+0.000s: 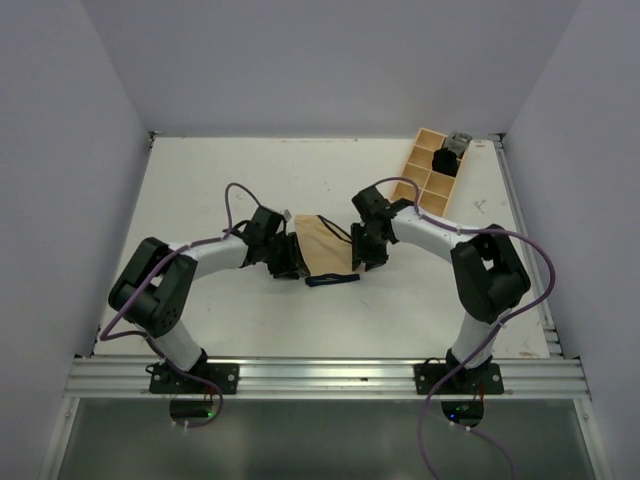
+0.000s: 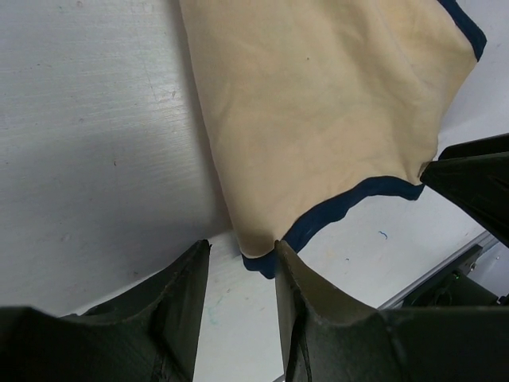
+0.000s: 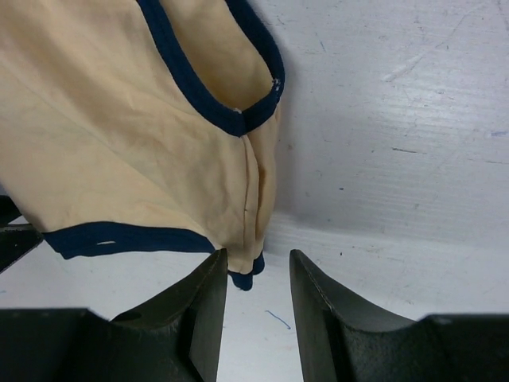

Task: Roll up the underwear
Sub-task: Fold the underwear

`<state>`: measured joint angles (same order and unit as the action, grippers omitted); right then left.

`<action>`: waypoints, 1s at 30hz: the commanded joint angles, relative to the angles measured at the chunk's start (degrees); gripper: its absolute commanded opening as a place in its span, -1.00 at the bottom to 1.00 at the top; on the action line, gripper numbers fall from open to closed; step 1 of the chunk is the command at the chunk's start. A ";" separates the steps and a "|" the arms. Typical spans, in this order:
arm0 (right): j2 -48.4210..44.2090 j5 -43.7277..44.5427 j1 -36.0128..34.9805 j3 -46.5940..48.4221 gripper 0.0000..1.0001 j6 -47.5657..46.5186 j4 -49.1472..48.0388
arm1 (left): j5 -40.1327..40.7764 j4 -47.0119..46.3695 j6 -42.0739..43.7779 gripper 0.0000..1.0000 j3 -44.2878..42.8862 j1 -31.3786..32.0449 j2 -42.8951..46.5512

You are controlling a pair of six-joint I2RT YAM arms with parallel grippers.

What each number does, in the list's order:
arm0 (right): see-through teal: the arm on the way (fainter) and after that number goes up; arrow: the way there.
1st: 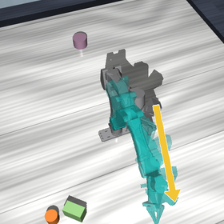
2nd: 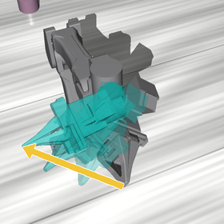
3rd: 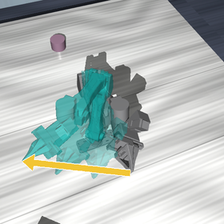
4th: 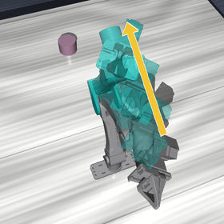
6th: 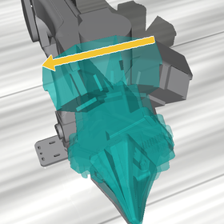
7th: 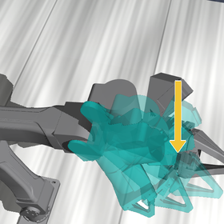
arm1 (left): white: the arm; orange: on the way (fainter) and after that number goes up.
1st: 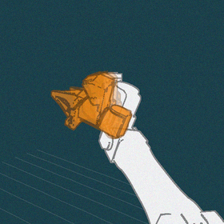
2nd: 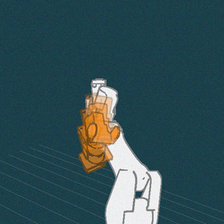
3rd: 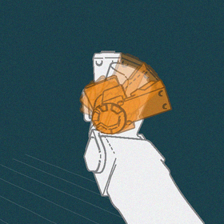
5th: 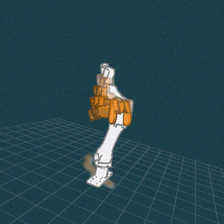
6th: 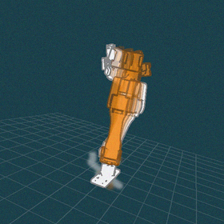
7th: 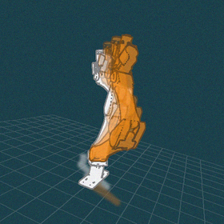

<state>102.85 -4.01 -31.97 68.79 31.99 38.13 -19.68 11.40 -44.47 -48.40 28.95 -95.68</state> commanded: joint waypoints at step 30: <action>-2.39 -2.84 -0.20 -7.18 -0.68 1.32 -4.64 | 7.81 6.53 6.58 -1.00 -4.07 1.11 -1.71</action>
<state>102.67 -7.05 -31.99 62.87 32.40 33.06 -15.33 15.09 -41.82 -51.18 30.15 -97.91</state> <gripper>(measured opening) 0.146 0.007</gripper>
